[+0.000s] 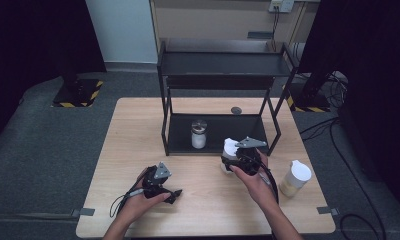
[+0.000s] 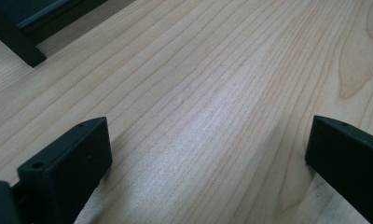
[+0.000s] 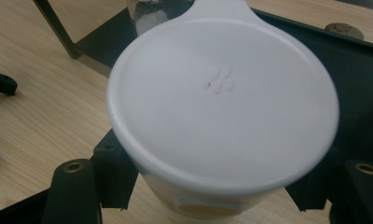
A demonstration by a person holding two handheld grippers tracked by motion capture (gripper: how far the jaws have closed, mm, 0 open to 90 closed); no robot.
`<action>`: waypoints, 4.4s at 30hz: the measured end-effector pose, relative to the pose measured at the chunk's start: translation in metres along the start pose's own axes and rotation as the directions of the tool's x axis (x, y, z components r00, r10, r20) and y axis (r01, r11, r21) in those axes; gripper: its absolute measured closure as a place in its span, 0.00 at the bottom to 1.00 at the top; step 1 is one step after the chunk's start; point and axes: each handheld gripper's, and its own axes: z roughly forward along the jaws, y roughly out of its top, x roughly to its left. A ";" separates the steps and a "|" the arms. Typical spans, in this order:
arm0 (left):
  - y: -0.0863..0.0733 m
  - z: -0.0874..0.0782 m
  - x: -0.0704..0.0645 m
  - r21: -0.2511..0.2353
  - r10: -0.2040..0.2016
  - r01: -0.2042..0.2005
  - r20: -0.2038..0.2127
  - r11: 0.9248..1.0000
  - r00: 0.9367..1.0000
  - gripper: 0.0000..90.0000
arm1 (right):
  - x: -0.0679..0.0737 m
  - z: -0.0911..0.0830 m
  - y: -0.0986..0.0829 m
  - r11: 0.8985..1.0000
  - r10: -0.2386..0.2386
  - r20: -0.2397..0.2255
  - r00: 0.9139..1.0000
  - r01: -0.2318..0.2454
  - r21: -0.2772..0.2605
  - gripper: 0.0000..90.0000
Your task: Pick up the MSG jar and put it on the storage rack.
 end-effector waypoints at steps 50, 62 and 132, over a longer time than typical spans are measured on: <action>0.000 0.000 0.000 0.000 0.000 0.000 0.001 1.000 1.000 0.00 | 0.021 0.046 0.052 0.996 0.065 0.122 0.990 -0.058 -0.065 0.35; 0.000 0.000 0.000 0.000 0.000 0.000 0.000 1.000 1.000 0.00 | 0.016 0.058 0.058 0.998 0.061 0.139 0.988 -0.056 -0.043 0.35; 0.001 0.000 0.000 0.000 0.003 -0.003 0.002 1.000 1.000 0.00 | 0.001 0.079 0.060 0.997 0.074 0.096 0.993 -0.072 -0.021 0.33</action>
